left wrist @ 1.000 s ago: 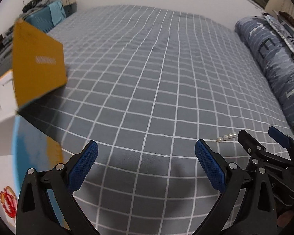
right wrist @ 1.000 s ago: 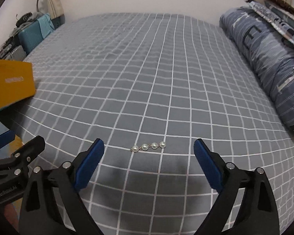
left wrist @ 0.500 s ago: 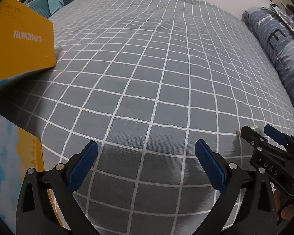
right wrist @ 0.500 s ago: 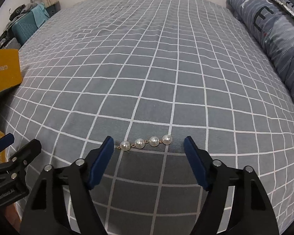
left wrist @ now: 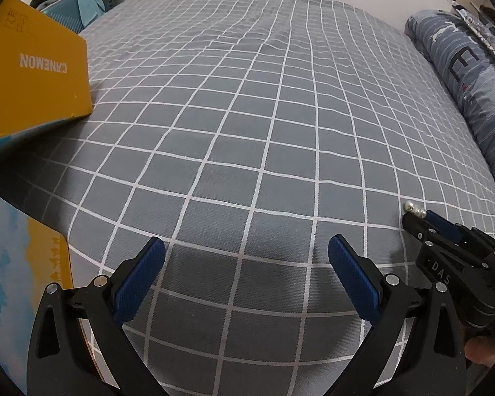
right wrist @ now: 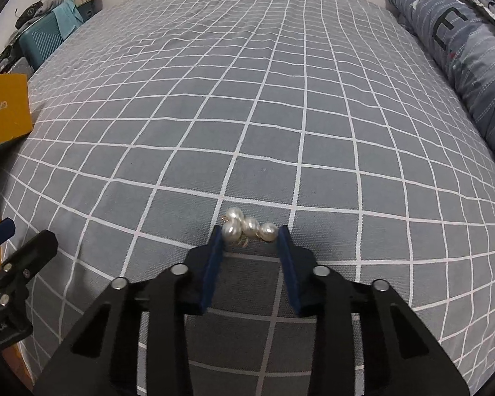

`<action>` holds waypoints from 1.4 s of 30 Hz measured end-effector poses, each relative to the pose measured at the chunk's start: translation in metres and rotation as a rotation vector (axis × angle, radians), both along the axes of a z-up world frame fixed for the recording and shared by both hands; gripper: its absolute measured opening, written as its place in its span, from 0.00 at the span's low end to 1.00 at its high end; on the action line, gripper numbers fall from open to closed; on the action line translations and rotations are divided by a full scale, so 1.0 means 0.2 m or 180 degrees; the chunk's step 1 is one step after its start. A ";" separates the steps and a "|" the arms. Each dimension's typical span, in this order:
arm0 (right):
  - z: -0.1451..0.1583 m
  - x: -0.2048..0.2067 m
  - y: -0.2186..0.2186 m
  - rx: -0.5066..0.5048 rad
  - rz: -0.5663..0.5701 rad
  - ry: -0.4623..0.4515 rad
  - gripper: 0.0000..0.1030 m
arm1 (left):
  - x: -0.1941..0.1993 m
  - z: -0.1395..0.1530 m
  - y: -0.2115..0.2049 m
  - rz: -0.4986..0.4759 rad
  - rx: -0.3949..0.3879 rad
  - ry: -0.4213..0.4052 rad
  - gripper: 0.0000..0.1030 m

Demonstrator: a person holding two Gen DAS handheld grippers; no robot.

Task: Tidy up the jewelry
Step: 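Close the right tool on the pearl strand and lift it, then carry the pearl strand with the right tool into the white box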

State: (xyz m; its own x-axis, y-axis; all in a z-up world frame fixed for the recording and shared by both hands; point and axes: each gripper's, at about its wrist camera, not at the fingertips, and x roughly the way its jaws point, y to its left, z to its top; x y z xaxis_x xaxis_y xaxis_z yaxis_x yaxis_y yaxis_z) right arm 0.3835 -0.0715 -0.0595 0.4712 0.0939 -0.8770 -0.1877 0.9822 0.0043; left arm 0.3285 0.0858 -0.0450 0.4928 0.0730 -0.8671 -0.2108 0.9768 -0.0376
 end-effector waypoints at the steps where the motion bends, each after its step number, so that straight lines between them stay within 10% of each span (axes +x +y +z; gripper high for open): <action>1: 0.00 0.00 0.00 0.0006 -0.0009 0.0000 0.22 | 0.00 0.00 0.00 -0.0001 -0.0004 -0.0005 0.94; 7: 0.00 0.01 -0.02 0.0014 -0.0024 -0.0003 0.10 | -0.01 0.01 0.01 0.0006 -0.0023 -0.0022 0.94; 42: 0.35 -0.19 -0.05 0.0132 -0.0036 -0.0362 0.10 | -0.20 0.35 -0.06 -0.0186 -0.0005 -0.0311 0.94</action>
State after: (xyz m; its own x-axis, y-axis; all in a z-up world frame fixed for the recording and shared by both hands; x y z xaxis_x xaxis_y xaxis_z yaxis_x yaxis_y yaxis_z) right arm 0.3449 -0.0824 0.0108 0.5687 0.1229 -0.8133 -0.1780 0.9837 0.0242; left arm 0.2882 0.0735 0.0243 0.5784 0.0403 -0.8148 -0.1488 0.9872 -0.0567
